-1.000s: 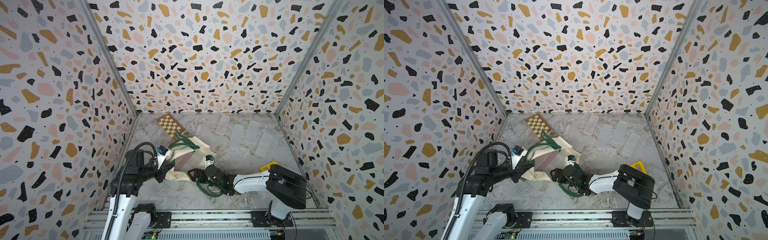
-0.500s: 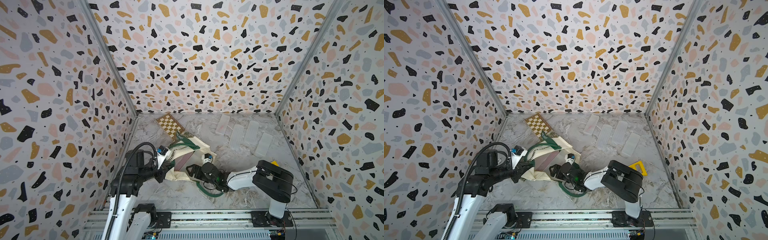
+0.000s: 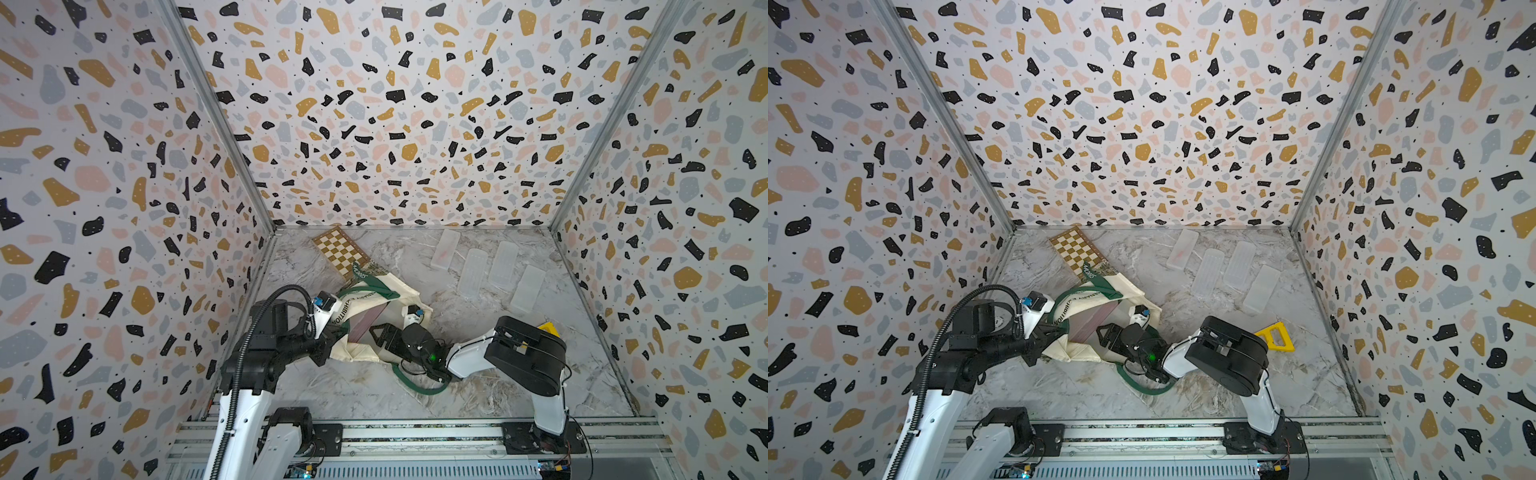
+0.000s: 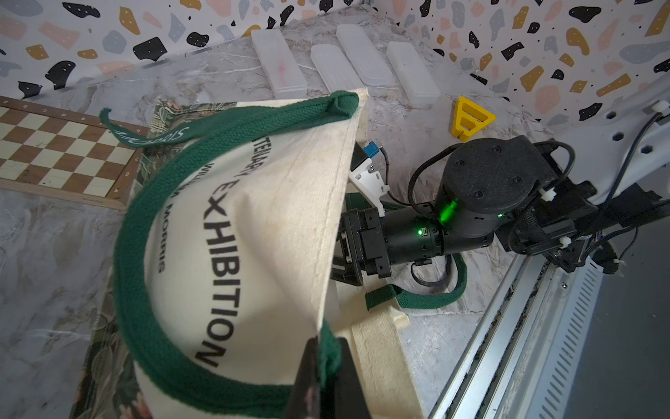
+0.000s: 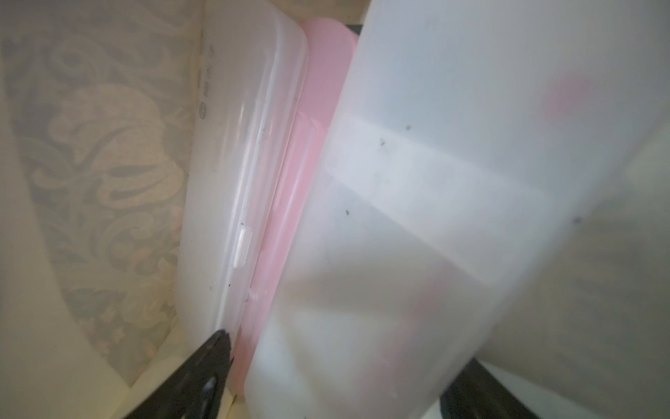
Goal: Take out the pencil case from the canvas bag
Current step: Pick up the pencil case from the canvas bag.
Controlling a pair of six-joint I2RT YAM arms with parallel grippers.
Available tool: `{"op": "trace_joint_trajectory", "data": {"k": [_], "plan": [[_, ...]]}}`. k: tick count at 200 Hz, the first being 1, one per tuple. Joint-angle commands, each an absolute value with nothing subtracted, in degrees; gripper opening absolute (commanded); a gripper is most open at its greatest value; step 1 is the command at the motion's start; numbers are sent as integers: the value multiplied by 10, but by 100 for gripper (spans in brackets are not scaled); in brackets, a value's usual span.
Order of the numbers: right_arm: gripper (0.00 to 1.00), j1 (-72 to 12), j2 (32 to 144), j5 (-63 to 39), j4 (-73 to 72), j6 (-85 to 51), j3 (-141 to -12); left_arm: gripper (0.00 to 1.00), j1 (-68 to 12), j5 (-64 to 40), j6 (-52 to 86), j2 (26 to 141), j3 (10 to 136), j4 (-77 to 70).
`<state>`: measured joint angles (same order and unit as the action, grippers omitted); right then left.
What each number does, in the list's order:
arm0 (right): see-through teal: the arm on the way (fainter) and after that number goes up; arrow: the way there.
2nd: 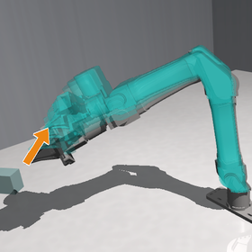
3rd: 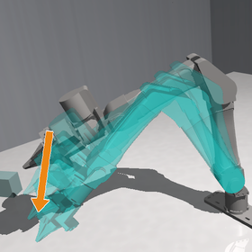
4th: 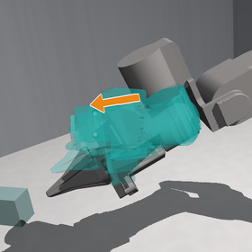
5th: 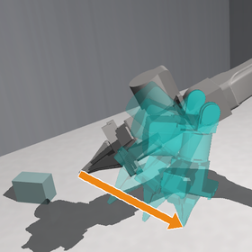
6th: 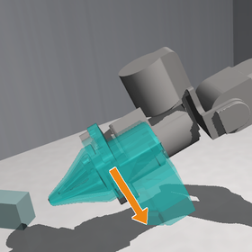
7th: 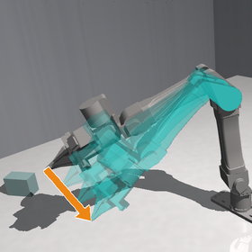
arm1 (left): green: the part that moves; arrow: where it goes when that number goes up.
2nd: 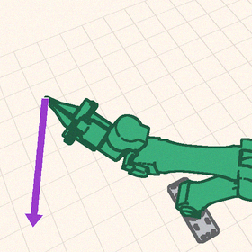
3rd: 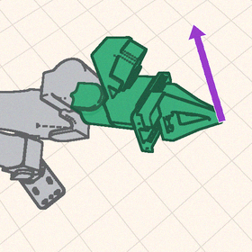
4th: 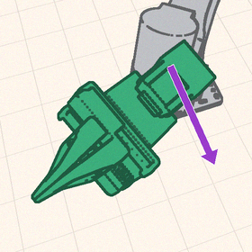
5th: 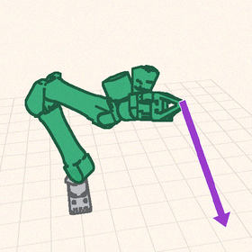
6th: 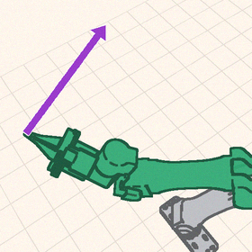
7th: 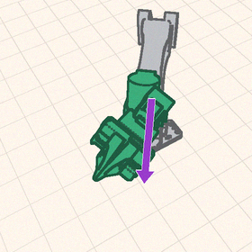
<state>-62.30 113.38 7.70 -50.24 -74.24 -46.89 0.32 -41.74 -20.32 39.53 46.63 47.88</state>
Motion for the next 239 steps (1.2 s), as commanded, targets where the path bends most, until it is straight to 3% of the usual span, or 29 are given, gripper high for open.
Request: {"op": "trace_joint_trajectory", "data": {"k": [1,40,77,100,165,239], "plan": [[82,-622,1145,92,-544,-735,-490,0,9,-426,-206,390,460,471],[71,-625,1148,114,-543,-733,-493,0,9,-428,-207,386,459,472],[45,-635,1121,139,-524,-713,-486,0,9,-429,-207,385,460,474],[38,-641,1099,148,-478,-683,-498,0,9,-431,-208,387,461,474],[30,-656,1040,161,-386,-614,-500,0,9,-432,-209,385,461,475],[28,-655,957,147,-312,-540,-487,0,10,-430,-208,383,460,474]]}}
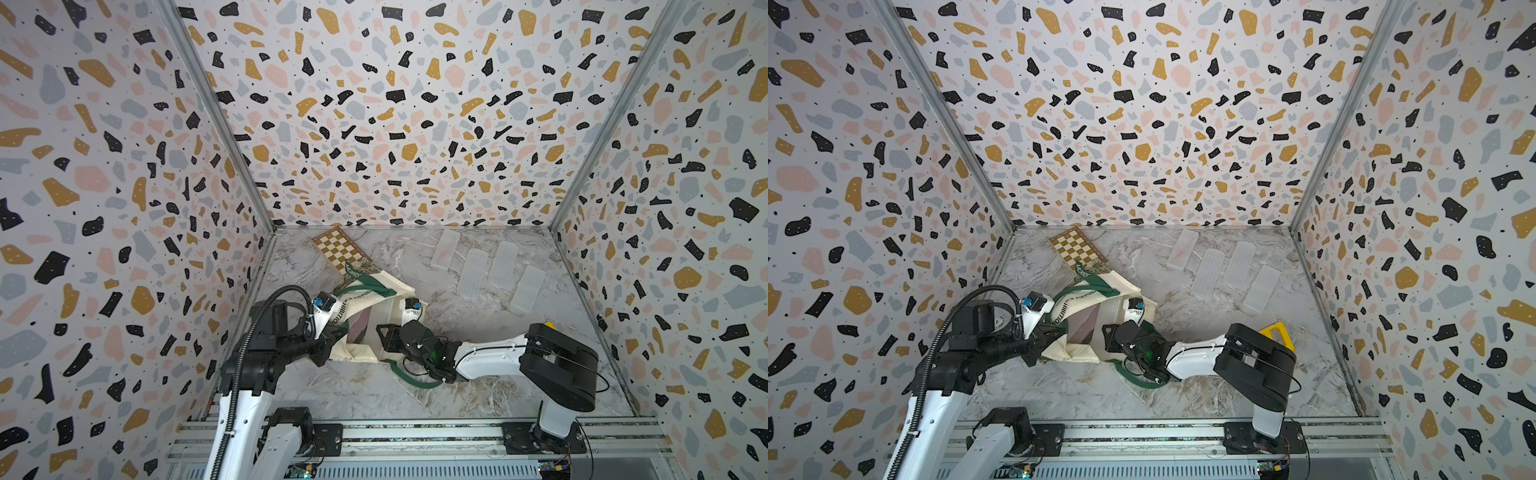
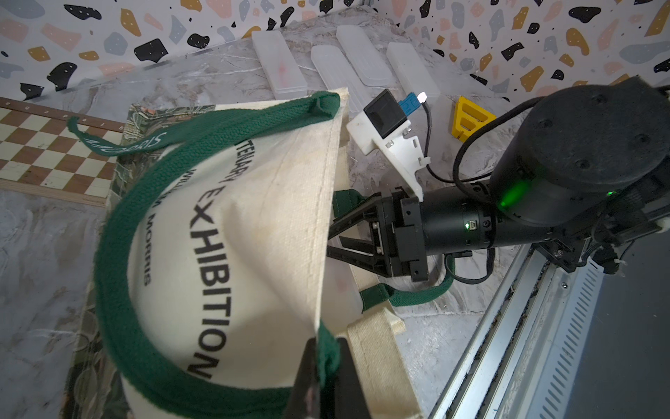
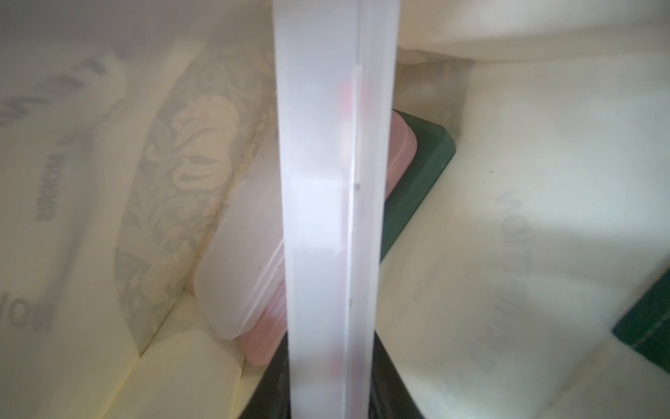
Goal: Take out the pencil case from the canvas bag
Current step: Pick up the pencil case from the canvas bag.
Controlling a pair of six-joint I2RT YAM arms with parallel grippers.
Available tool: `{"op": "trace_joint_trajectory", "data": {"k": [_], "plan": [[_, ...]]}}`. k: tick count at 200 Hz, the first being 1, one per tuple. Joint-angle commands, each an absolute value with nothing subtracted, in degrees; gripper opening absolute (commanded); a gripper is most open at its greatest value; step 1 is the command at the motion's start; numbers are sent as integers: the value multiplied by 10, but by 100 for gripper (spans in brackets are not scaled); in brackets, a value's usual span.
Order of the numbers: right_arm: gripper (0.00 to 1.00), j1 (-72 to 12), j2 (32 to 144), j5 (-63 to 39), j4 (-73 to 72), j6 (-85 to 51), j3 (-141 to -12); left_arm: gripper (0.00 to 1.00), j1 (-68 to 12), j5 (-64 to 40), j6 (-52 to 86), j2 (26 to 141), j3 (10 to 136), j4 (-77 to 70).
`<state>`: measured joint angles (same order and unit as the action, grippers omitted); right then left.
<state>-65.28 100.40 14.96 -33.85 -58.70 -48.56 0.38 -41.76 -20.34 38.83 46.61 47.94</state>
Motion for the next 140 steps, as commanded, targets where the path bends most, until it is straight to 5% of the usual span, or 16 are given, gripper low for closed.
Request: {"op": "trace_joint_trajectory", "data": {"k": [1,140], "plan": [[28,-655,956,147,-311,-539,-487,0,10,-430,-208,384,460,474],[28,-633,819,65,-257,-503,-420,0,10,-418,-208,383,460,474]]}}
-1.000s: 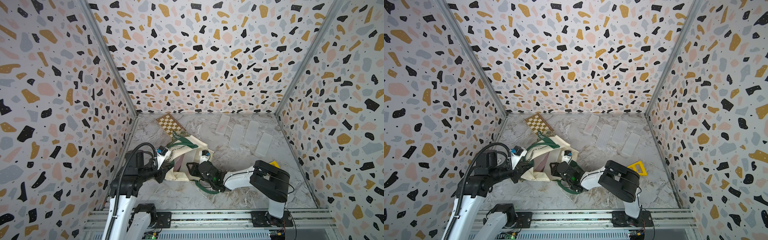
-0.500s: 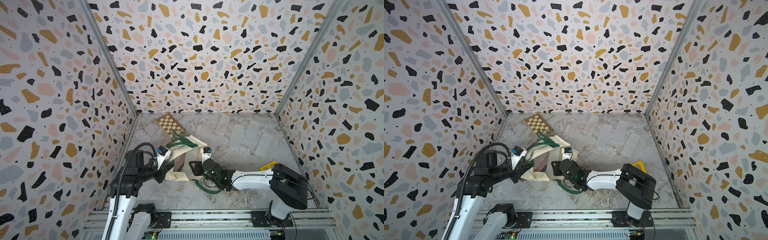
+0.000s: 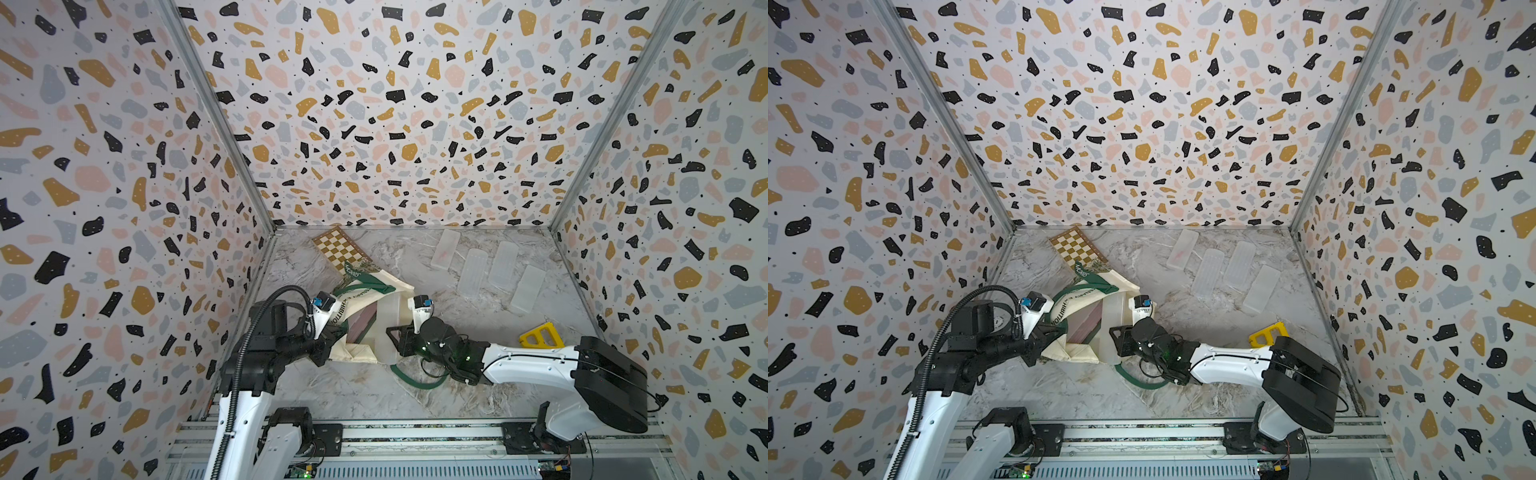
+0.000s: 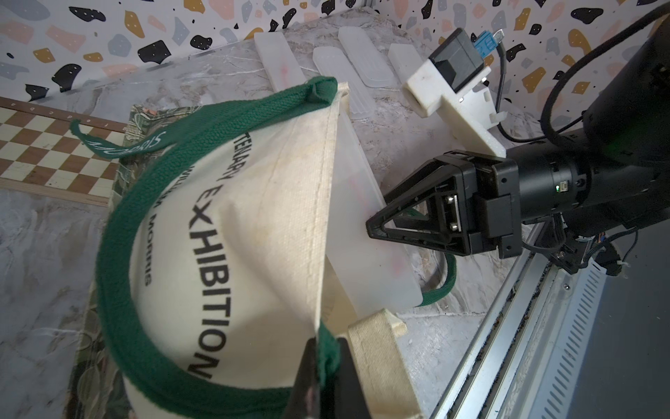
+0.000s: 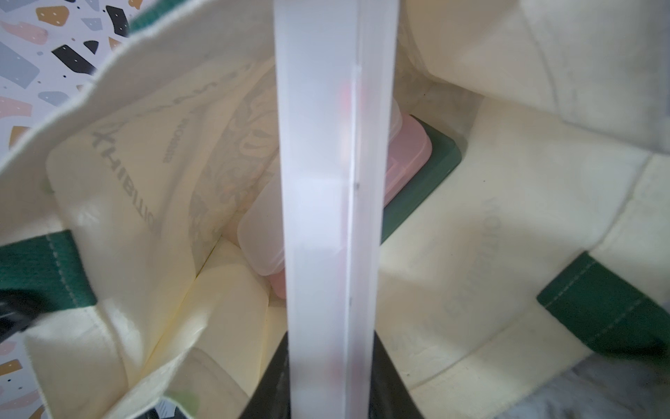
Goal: Take out the pencil case from the canvas bag
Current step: Pick up the pencil case from the canvas bag.
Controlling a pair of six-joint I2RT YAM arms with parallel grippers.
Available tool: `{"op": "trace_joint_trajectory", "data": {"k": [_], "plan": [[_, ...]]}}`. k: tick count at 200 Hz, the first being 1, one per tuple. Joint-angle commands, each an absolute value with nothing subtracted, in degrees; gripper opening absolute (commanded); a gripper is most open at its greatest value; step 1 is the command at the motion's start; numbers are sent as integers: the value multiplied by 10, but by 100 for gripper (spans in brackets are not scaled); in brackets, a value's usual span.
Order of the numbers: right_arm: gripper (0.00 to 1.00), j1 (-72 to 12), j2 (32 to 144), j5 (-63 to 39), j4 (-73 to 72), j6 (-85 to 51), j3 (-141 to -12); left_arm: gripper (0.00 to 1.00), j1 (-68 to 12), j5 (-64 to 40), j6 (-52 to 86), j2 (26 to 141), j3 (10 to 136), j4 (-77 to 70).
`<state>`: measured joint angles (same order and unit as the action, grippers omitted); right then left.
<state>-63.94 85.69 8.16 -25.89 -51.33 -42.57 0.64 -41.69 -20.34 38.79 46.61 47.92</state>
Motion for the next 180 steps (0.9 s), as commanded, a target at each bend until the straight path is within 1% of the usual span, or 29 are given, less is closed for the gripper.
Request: {"op": "trace_joint_trajectory", "data": {"k": [1,74,137,180], "plan": [[28,-632,819,64,-256,-503,-419,0,10,-418,-208,383,460,474],[28,-619,732,50,-223,-503,-379,0,10,-421,-208,390,462,475],[28,-581,650,34,-183,-503,-352,0,10,-416,-205,383,461,473],[27,-550,595,29,-131,-497,-347,0,10,-408,-208,400,478,481]]}}
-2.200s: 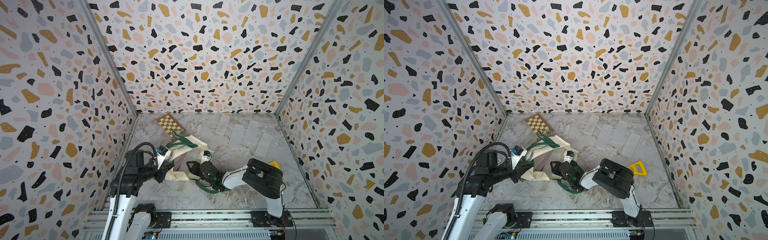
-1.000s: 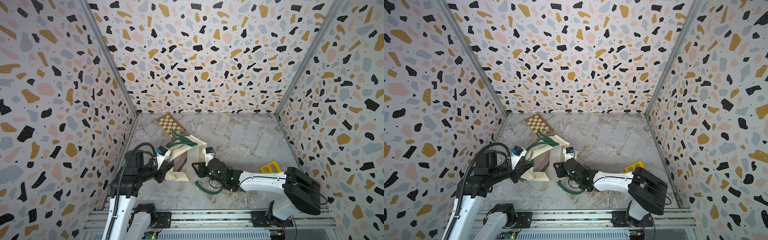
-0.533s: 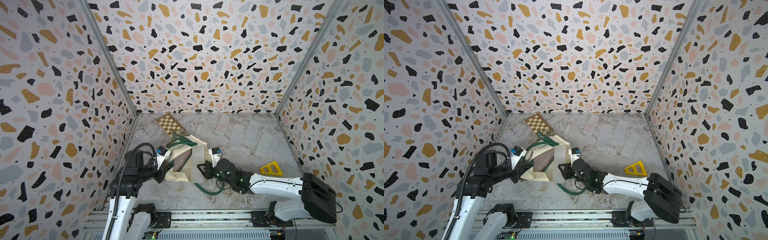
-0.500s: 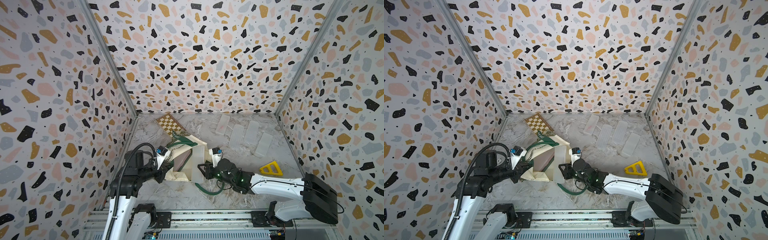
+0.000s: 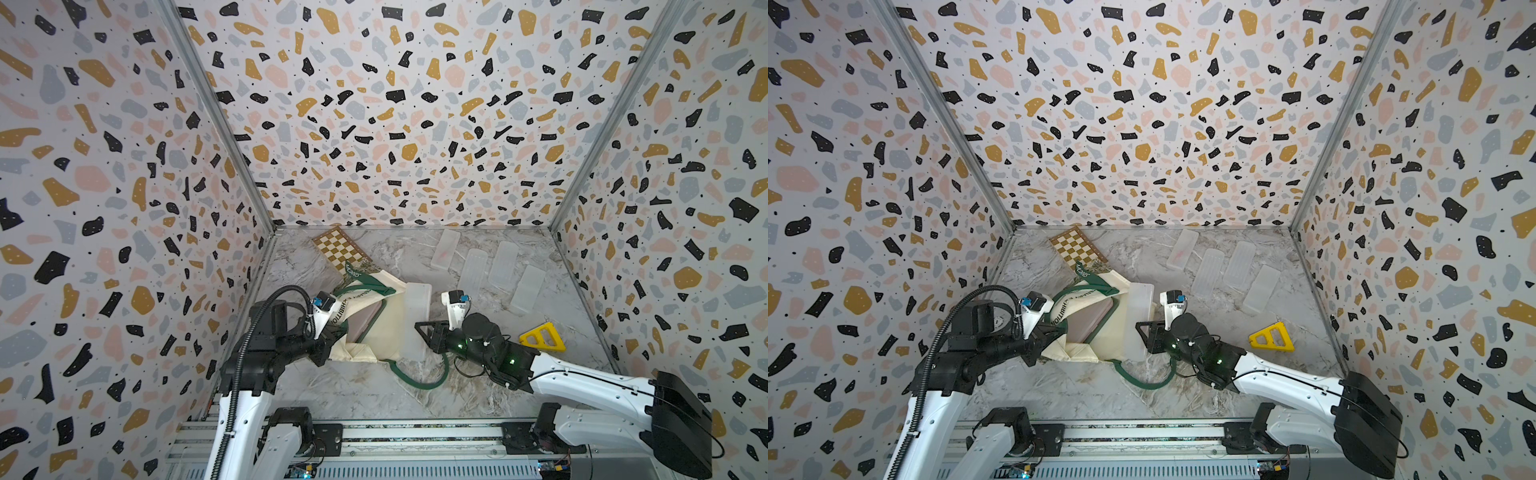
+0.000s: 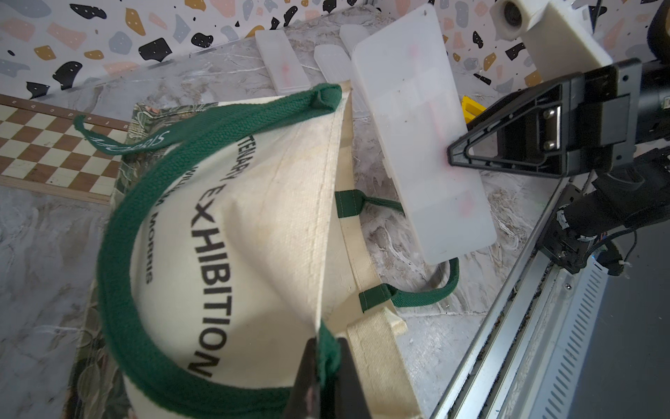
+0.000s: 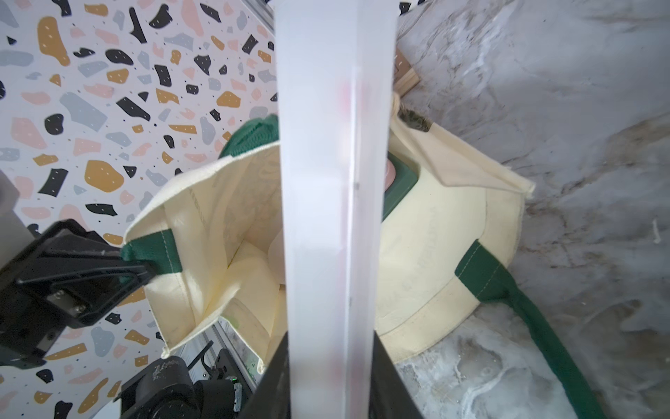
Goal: Take out the pencil case from the canvas bag
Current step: Pick up the pencil case from the canvas bag, then place the pencil case at the center of the board.
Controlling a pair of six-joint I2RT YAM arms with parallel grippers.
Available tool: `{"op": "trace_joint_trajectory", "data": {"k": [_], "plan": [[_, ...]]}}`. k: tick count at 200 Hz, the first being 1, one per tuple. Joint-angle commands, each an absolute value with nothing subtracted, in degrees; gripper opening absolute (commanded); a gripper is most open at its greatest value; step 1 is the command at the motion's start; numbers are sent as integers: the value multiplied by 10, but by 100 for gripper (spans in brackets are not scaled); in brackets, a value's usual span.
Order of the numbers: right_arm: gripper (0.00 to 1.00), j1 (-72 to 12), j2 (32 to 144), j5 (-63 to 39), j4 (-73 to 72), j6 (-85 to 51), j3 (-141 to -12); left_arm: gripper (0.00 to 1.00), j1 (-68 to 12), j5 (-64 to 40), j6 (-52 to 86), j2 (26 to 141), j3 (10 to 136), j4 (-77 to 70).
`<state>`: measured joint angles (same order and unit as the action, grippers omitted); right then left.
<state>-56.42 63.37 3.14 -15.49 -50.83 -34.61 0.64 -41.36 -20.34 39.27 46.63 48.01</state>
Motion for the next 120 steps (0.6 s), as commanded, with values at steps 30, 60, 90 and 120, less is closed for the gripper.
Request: {"op": "trace_joint_trajectory", "data": {"k": [30,60,90,120], "plan": [[28,-524,552,23,-81,-494,-349,0,10,-413,-208,427,512,482],[27,-488,516,3,-39,-494,-346,0,10,-425,-213,473,580,515],[27,-446,482,-14,7,-496,-339,0,10,-423,-216,494,643,533],[27,-393,461,-49,49,-492,-341,0,10,-422,-208,500,677,536]]}}
